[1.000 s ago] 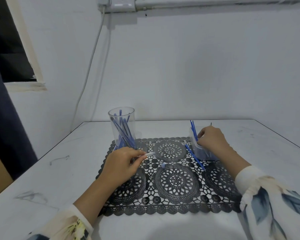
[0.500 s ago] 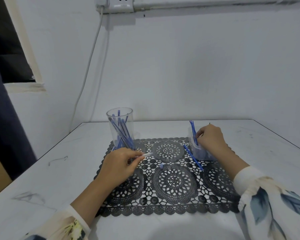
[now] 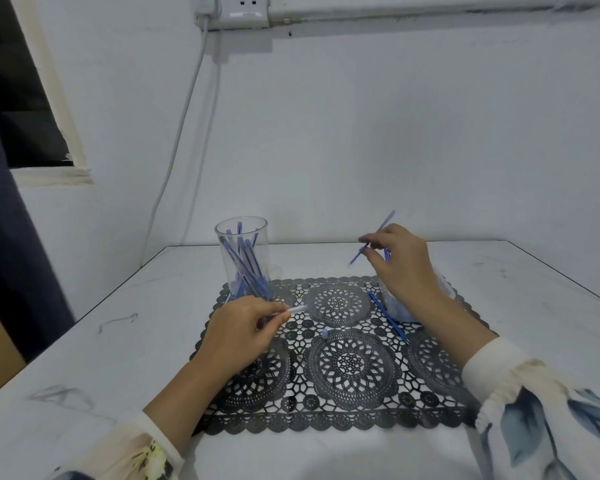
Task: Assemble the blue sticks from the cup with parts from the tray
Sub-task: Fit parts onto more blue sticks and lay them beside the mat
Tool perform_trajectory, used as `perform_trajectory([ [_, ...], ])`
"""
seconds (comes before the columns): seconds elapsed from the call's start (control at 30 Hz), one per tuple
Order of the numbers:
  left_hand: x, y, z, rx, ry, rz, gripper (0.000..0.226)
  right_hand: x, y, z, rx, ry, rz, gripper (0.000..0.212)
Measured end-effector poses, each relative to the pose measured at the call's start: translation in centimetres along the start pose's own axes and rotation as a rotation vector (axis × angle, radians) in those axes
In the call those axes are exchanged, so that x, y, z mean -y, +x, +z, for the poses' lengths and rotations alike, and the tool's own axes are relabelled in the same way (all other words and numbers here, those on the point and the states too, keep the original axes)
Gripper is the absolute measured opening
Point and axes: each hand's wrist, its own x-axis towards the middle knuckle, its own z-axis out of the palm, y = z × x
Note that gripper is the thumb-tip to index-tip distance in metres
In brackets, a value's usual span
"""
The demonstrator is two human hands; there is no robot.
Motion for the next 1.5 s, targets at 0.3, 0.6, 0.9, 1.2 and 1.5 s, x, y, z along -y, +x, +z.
perform_trajectory([
  [0.3,-0.1,0.0,-0.2,-0.013,-0.001,-0.004,0.019,1.3,-1.9,1.9,0.043,-0.064,-0.375,0.028],
  [0.6,0.0,0.0,-0.4,-0.026,-0.007,-0.013,0.019,0.9,-4.0,2.7,0.24,-0.164,-0.442,0.071],
  [0.9,-0.3,0.0,-0.5,-0.047,-0.049,-0.014,0.017,1.3,-4.5,2.7,0.225,-0.19,-0.501,0.066],
  [1.2,-0.2,0.0,-0.4,-0.055,-0.08,0.019,0.024,1.9,-4.8,2.9,0.171,-0.205,-0.551,0.06],
  [1.5,-0.1,0.0,-0.2,-0.058,-0.061,0.051,0.025,2.0,-5.1,3.3,0.184,-0.155,-0.552,0.047],
])
